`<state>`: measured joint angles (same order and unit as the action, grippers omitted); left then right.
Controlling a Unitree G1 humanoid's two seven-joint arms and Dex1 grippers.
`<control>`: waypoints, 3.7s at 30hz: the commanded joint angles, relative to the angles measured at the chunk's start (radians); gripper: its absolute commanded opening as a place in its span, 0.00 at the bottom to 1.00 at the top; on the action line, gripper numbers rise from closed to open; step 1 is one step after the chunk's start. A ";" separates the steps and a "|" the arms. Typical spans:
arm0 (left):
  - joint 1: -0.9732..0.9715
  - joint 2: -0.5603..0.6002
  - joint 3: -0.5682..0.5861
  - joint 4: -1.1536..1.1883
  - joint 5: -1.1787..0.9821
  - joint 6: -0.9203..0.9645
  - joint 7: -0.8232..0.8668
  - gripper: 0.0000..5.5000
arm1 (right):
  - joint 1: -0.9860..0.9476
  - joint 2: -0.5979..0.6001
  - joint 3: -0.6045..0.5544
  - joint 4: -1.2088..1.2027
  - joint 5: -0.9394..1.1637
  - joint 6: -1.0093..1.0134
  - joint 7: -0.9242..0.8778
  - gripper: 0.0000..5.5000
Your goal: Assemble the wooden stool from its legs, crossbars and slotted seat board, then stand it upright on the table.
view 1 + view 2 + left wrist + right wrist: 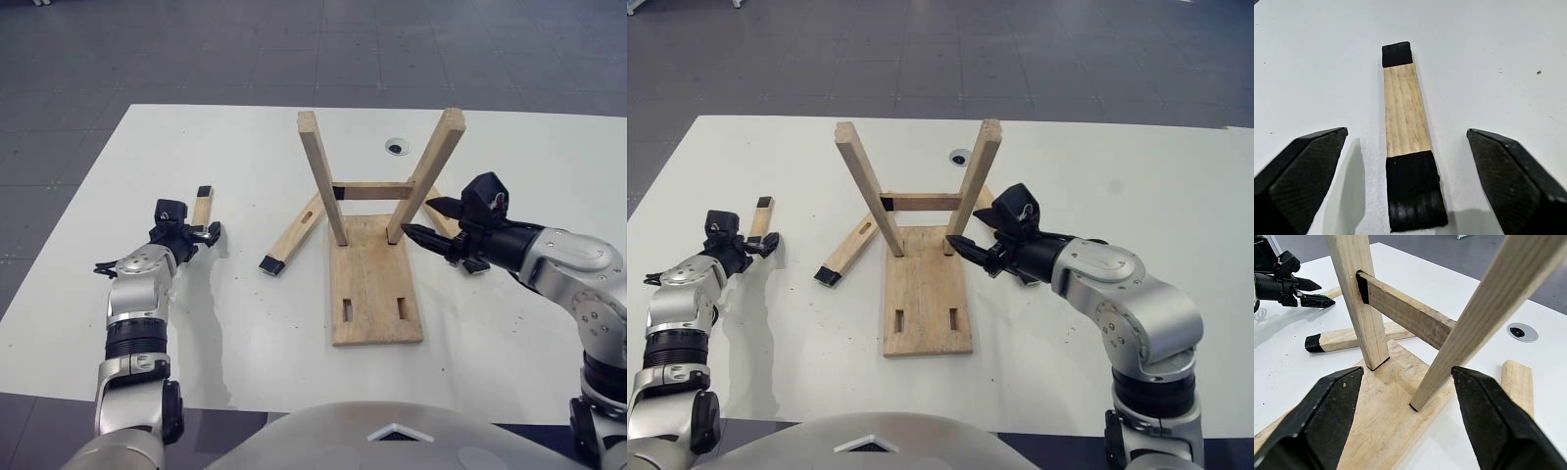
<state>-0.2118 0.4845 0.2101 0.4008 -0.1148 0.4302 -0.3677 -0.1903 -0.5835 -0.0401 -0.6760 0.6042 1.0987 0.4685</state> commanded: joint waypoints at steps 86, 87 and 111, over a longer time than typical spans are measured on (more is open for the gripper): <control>-0.280 -0.169 -0.322 -1.003 -0.060 0.065 0.091 0.24 | -0.979 0.305 -0.241 0.812 1.000 -0.027 -0.563 0.13; -0.278 -0.171 -0.325 -1.003 -0.059 0.063 0.093 0.24 | -0.980 0.305 -0.243 0.814 1.004 -0.029 -0.566 0.09; -0.510 -0.151 -0.002 -1.003 -0.166 0.294 0.265 0.67 | -0.821 -0.108 -0.157 0.772 0.187 -0.375 -0.321 0.07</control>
<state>-0.6856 0.3000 0.1364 -0.6237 -0.3039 0.6838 -0.1525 -1.1210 -0.6416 -0.2026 0.1621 0.8545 0.7224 0.1250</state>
